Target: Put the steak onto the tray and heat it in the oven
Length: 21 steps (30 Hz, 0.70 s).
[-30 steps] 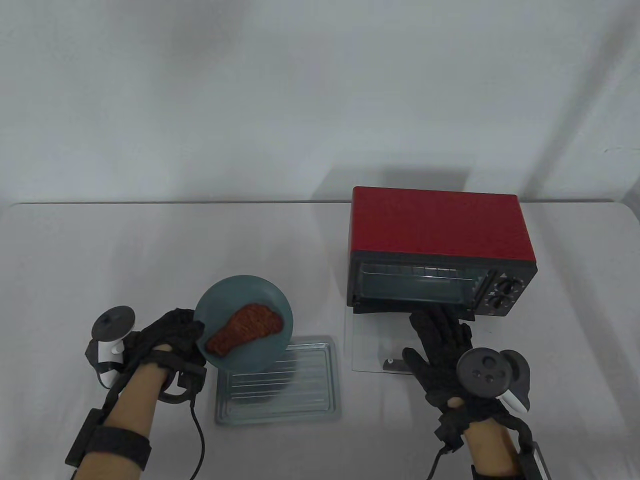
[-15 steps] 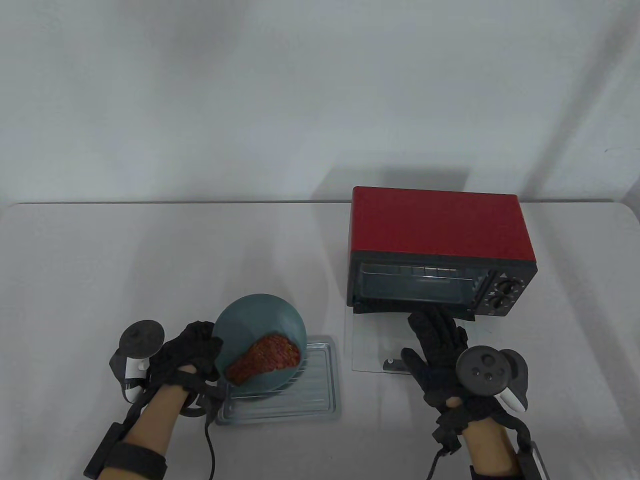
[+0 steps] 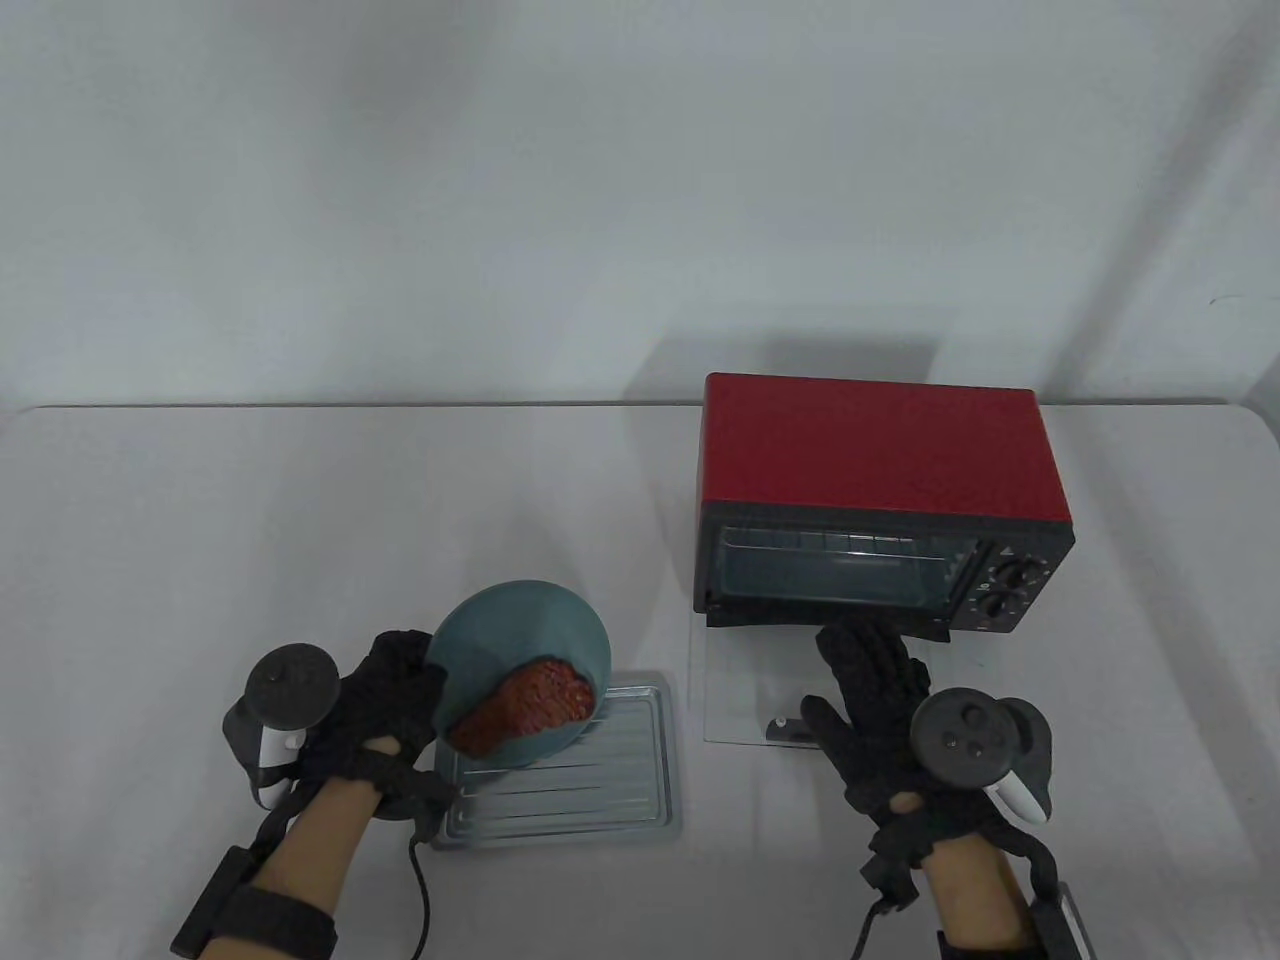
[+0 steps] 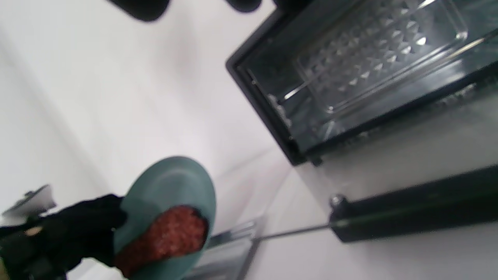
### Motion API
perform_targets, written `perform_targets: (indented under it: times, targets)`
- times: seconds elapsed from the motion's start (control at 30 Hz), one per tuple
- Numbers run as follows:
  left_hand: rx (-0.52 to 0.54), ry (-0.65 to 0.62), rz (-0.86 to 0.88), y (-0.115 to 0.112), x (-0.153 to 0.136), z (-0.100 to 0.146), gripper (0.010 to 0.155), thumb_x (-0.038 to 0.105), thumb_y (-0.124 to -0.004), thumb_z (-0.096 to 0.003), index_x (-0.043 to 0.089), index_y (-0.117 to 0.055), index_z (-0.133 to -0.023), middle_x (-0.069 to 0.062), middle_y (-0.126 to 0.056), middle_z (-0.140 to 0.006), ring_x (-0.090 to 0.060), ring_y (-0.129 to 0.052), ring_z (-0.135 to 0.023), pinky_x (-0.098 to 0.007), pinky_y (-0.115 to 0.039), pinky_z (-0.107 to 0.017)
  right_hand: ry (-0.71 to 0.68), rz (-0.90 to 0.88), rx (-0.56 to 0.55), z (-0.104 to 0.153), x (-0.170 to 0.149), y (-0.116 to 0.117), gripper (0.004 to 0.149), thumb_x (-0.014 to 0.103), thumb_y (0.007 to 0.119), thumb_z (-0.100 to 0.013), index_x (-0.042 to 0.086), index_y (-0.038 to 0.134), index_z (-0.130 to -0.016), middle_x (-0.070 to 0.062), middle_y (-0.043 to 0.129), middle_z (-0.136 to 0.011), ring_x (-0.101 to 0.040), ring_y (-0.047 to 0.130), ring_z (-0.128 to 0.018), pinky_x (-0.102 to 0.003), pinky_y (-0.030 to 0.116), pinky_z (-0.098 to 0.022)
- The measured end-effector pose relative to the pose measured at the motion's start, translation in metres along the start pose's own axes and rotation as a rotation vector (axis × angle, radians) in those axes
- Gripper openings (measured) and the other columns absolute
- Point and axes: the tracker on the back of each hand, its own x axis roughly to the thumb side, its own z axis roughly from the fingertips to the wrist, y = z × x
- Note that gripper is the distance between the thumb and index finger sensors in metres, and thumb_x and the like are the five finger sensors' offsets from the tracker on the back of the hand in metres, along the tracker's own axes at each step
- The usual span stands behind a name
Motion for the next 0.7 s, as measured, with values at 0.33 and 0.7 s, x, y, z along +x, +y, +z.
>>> perform_targets:
  times: [0.33, 0.7]
  targets:
    - [0.059, -0.038, -0.006, 0.003, 0.002, 0.002, 0.047, 0.029, -0.089, -0.0467, 0.018, -0.071, -0.088, -0.008, -0.091, -0.077, -0.031, -0.114, -0.055, -0.041, -0.103, -0.027, 0.002, -0.007, -0.002, -0.001, -0.001, 0.0, 0.072, 0.048, 0.062, -0.056, 0.006, 0.039, -0.11, -0.031, 0.037, -0.114, -0.056, 0.027, -0.103, -0.077, 0.029, -0.06]
    - [0.2, -0.029, 0.138, 0.025, -0.001, -0.004, 0.046, 0.03, -0.089, -0.0471, 0.018, -0.071, -0.088, -0.008, -0.092, -0.076, -0.03, -0.114, -0.055, -0.04, -0.104, -0.027, 0.007, -0.017, -0.001, -0.001, -0.002, 0.001, 0.072, 0.048, 0.062, -0.056, 0.006, 0.039, -0.11, -0.031, 0.037, -0.114, -0.056, 0.027, -0.103, -0.077, 0.03, -0.06]
